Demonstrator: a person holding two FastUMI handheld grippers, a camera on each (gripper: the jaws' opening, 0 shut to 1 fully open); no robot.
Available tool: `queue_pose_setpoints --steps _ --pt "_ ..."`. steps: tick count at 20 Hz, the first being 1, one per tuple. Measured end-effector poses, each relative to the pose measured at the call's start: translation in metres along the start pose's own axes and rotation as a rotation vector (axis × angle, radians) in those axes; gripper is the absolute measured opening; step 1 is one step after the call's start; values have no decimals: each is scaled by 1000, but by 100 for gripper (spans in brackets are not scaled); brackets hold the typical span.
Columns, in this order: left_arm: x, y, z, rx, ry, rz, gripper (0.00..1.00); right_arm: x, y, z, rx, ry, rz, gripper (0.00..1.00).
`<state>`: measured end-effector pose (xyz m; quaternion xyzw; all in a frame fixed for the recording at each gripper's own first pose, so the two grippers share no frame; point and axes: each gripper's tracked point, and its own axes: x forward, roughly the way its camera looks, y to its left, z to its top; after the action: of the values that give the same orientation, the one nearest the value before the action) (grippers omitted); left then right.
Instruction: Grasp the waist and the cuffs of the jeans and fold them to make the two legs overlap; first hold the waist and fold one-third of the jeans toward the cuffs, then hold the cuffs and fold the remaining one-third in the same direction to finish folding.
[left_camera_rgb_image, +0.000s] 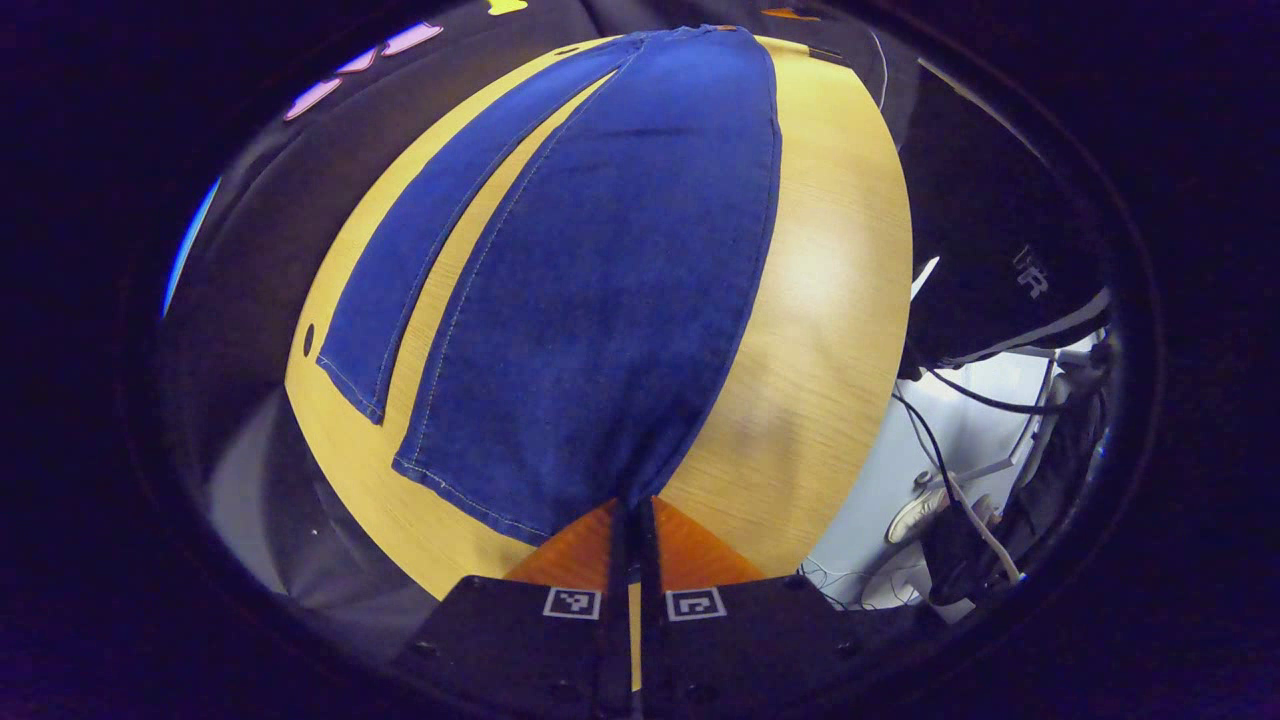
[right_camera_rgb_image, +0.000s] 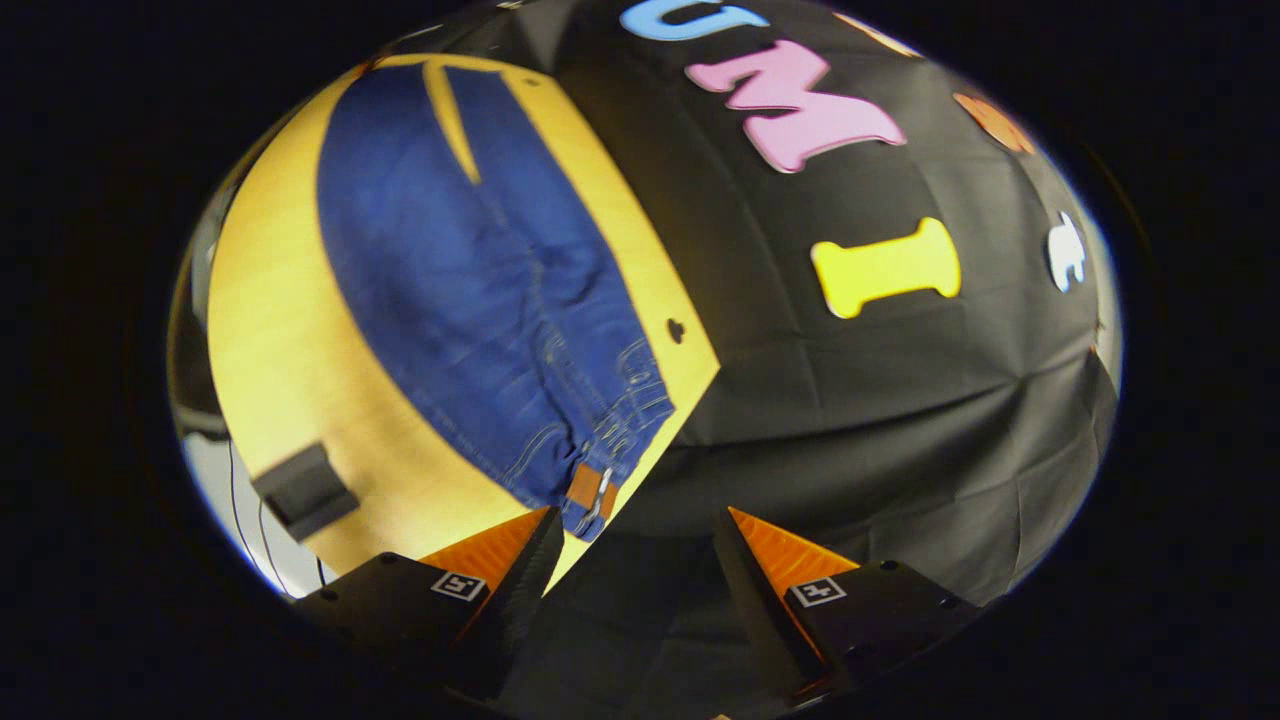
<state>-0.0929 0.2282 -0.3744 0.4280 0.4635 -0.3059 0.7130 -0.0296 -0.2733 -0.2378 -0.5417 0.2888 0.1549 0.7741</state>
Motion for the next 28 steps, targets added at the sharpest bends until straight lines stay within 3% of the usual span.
queue_pose_setpoints --steps 4,5,6,11,14,17,18,20,21,22,25,28 --pt "-1 1 0 18 15 -1 7 36 15 -30 -210 44 86 94" --pt "-2 1 0 4 23 1 2 47 21 -33 -247 41 119 94" --pt "-2 0 -2 -23 29 3 6 58 26 -36 -283 41 139 93" --pt "-3 -1 0 -96 46 24 6 107 53 -50 -430 50 236 94" --pt "-2 -1 3 -151 43 60 6 126 55 -46 -491 39 225 94" --pt "-2 1 3 -132 45 90 6 136 61 -42 -473 24 235 93" --pt "-2 1 4 -133 44 96 6 135 68 -43 -479 20 256 87" --pt "-1 2 5 -167 40 107 6 136 76 -41 -508 6 279 55" --pt "-2 3 6 -191 38 114 6 134 74 -42 -499 15 284 47" --pt "-1 3 6 -211 37 121 6 139 74 -40 -451 36 294 31" --pt "-2 5 7 -217 57 139 6 143 73 -34 -366 59 326 10" --pt "-1 3 10 -261 53 96 6 135 57 -27 -365 56 341 6"
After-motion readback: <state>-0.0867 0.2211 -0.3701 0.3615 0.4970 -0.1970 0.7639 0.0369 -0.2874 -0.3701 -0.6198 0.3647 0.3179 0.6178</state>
